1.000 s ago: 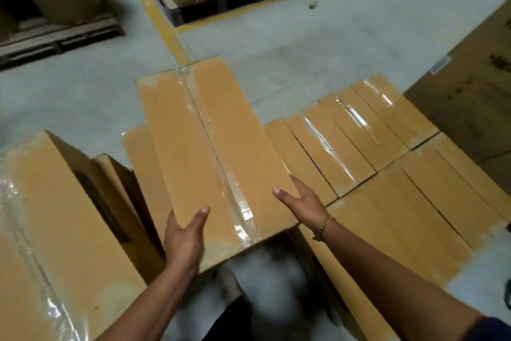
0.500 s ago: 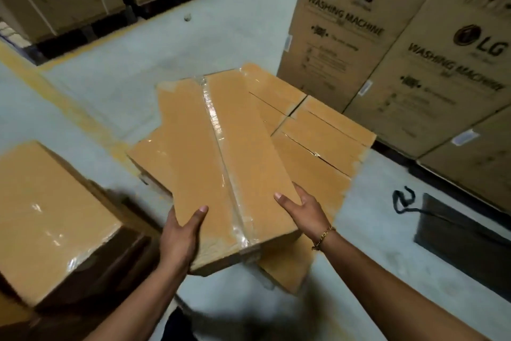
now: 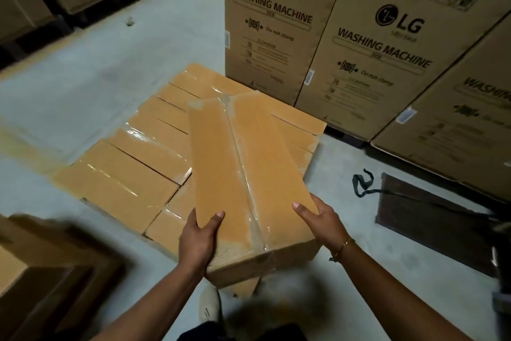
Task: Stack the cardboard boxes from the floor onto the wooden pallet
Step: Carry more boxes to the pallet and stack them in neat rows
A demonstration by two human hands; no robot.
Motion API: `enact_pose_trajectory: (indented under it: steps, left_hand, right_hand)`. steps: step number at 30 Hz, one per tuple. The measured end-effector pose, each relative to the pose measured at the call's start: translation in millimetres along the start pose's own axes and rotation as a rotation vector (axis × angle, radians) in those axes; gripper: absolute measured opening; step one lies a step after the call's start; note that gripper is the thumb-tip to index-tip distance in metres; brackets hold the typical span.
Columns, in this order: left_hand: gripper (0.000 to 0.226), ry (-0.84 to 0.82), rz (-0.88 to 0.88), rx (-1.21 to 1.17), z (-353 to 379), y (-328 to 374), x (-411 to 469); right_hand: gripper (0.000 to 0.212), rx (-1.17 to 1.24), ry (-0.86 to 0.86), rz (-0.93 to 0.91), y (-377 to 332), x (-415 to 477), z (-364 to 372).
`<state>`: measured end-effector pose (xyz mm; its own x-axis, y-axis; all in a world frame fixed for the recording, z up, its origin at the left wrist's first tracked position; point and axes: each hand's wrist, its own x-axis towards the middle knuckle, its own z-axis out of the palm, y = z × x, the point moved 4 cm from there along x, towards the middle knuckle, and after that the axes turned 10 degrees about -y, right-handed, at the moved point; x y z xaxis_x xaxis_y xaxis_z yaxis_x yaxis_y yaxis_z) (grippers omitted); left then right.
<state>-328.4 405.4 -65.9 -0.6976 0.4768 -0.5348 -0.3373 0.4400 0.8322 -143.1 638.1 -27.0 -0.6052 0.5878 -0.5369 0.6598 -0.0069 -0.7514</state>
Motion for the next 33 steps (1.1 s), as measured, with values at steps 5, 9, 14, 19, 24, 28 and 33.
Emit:
enact_pose_trajectory:
  steps: [5, 9, 14, 19, 24, 28, 33]
  left_hand:
    - [0.070, -0.011, -0.012, 0.040, 68, 12, 18]
    - [0.064, 0.031, -0.031, 0.060, 143, 30, 33]
    - [0.097, 0.079, -0.072, 0.044, 260, 39, 54]
    - [0.072, 0.108, -0.103, -0.011, 347, 79, 53]
    - [0.077, 0.179, -0.114, -0.062, 382, 97, 83]
    - [0.087, 0.261, -0.137, -0.117, 390, 106, 118]
    - [0.095, 0.359, -0.160, -0.196, 405, 120, 183]
  right_hand:
    - [0.037, 0.003, -0.006, 0.017, 30, 29, -61]
    - [0.052, -0.007, -0.024, 0.028, 61, 66, -128]
    - [0.041, -0.036, -0.082, 0.001, 93, 113, -237]
    - [0.029, -0.077, -0.130, 0.003, 105, 147, -325]
    - [0.029, -0.127, -0.180, -0.030, 92, 200, -360]
    - [0.033, -0.208, -0.278, -0.053, 67, 257, -368]
    - [0.038, -0.230, -0.385, -0.093, 33, 356, -372]
